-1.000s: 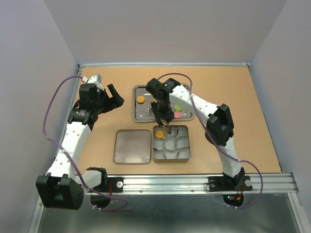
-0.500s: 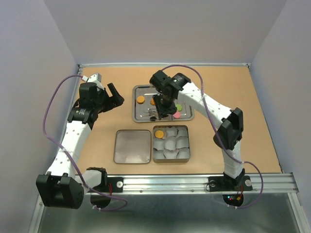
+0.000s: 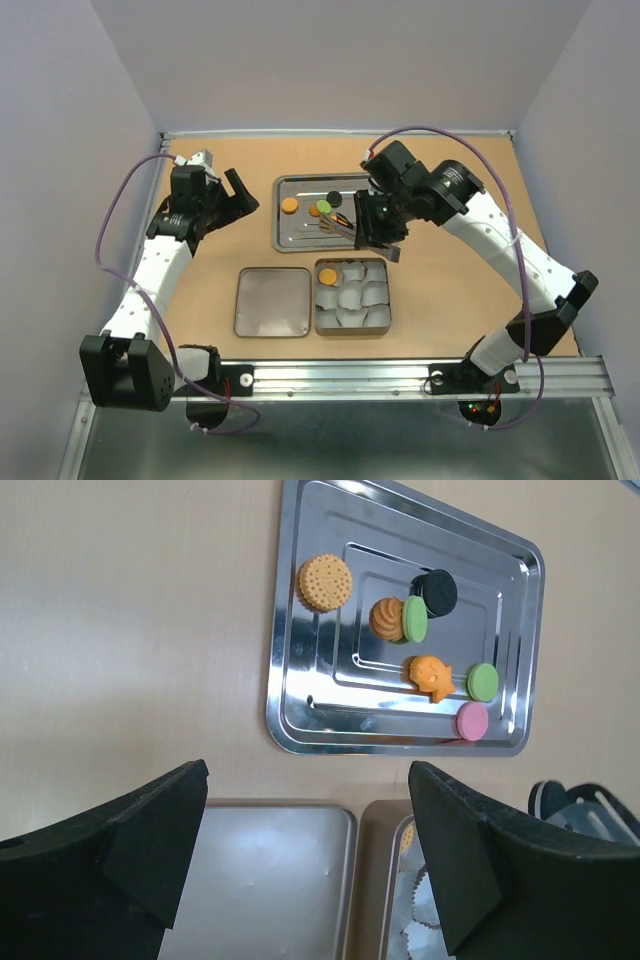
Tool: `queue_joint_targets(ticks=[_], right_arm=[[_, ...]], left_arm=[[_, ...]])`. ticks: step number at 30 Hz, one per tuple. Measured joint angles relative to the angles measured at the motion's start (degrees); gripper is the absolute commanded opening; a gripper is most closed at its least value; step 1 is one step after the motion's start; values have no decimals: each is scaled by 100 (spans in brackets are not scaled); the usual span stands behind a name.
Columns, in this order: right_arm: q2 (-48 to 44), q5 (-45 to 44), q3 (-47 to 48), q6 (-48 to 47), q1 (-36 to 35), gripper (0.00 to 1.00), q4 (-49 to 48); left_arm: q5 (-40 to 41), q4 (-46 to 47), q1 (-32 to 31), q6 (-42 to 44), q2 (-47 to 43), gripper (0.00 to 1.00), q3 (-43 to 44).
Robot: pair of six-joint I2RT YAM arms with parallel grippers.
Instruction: Pack the cookies
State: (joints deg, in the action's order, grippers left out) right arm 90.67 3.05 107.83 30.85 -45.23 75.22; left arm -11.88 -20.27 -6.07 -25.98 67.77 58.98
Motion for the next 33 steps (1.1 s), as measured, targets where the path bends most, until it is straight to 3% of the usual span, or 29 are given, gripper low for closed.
queue_joint_targets(ticks=[8, 16, 29, 33], right_arm=[[-780, 918, -1423, 39, 0, 41, -146], [-1156, 1545, -2166, 127, 0, 41, -525], [-1189, 1952, -3248, 356, -2, 42, -1097], [-1169, 2022, -3335, 369, -4, 50, -1274]], left_arm=[[-9, 365, -2, -317, 247, 93, 11], [-37, 503, -223, -367, 802, 93, 214], [39, 448, -841, -365, 927, 93, 280], [94, 411, -852, -358, 927, 93, 310]])
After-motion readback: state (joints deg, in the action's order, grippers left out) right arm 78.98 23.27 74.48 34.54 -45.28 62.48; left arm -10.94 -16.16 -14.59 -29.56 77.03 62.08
